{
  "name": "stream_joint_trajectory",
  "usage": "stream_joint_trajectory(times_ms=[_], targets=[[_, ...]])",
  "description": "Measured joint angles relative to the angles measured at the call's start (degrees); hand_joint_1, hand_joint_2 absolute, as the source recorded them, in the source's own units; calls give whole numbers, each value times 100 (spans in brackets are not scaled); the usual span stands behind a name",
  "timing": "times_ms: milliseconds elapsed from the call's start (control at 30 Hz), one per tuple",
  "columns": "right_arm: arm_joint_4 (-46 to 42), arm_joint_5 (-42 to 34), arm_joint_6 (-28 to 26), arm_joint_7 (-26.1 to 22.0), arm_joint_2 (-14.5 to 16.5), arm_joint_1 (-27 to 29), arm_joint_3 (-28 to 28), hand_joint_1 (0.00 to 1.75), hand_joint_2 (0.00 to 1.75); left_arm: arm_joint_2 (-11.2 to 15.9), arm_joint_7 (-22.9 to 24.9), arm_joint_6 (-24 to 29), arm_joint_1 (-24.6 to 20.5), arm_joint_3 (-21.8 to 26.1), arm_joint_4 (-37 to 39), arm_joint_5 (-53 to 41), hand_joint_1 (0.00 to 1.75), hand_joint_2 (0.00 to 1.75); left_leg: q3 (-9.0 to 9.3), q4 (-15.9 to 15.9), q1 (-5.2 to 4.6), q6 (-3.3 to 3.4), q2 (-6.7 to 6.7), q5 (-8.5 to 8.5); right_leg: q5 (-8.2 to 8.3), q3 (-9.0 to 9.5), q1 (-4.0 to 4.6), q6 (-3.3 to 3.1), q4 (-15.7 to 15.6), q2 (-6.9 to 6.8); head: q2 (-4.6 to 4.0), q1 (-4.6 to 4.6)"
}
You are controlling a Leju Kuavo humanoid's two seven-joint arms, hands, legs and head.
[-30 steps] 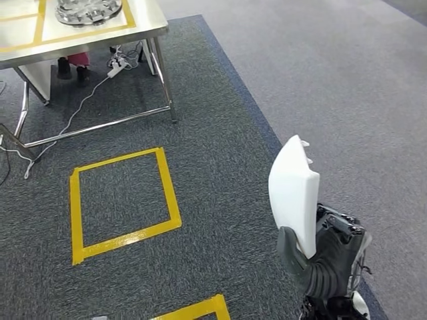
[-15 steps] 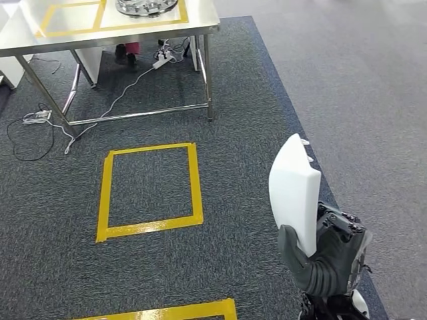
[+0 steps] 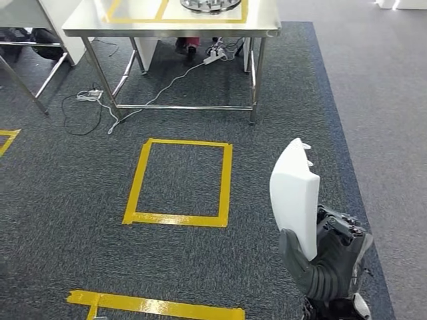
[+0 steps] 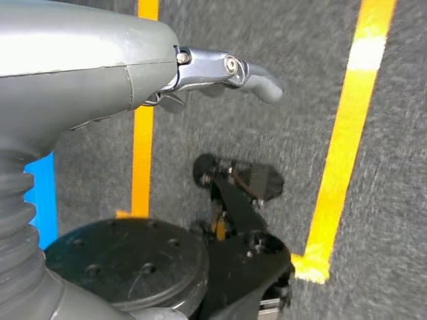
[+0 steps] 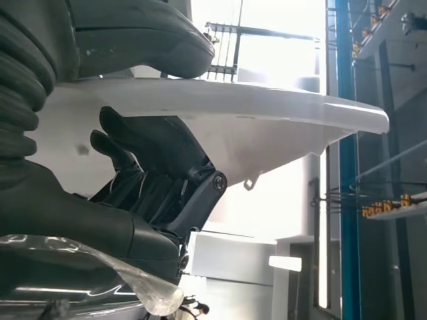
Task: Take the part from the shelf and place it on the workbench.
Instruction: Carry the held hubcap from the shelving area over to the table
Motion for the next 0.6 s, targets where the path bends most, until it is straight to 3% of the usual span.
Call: stream_joint_trajectory(times_ms=[33,67,100,167,233,267,300,400,433,500,600], targets=[[0,-4,-1,-2,1,-3,1,175,175,10,0,1,14,0,0,2,0,175,-9,-2,9,-34,-32,5,10,19,-4,-36,-18,-81,0,3],[0,-6,-1,-5,1,-7,-1,175,175,9,1,1,27,-1,-2,2,0,175,-27,36,0,-64,40,-17,13,49,-12,-76,-41,-162,0,-10],[-3,-7,-1,-12,1,-7,-2,175,175,9,2,1,30,-1,-5,2,0,175,-94,178,-12,-89,194,-101,12,81,-25,-113,-67,-256,0,-32],[-8,-9,-1,-20,1,2,-5,175,175,-3,6,-2,14,-2,-10,2,0,175,-408,822,-11,-141,587,-417,-14,128,-11,-170,-89,-456,0,-78],[-10,-13,0,-20,1,4,-5,175,175,-5,9,-7,0,-2,-11,2,0,175,-757,1504,18,-179,727,-658,-46,150,9,-192,-87,-655,0,-88],[-10,-13,0,-16,1,3,-5,175,175,-7,9,-9,4,-3,-11,2,0,175,-813,1617,25,-187,740,-643,-63,164,14,-192,-87,-738,0,-88],[-10,-14,0,-14,1,3,-5,175,175,-5,9,-10,13,-3,-11,3,0,175,-753,1503,27,-185,751,-517,-81,186,18,-188,-87,-814,0,-89],[-10,-25,2,-11,0,0,-5,175,175,7,8,-13,23,-4,-11,3,0,175,-186,426,-17,-113,966,-6,-161,263,41,-134,-85,-995,0,-88],[-10,-36,8,-9,1,-3,-5,175,175,9,7,-16,16,-4,-11,3,0,175,-52,176,-44,-81,1056,45,-187,269,54,-103,-87,-1037,0,-87],[-9,-62,27,3,1,-19,-4,175,175,14,4,-21,17,-4,-10,3,0,175,31,24,-88,-33,1117,8,-220,276,79,-38,-110,-1116,0,-81],[-8,-89,49,20,0,-45,-3,175,175,9,14,-22,53,-5,-10,4,0,175,55,-33,-73,-26,1068,31,-217,335,92,-110,-176,-1144,0,-65]])
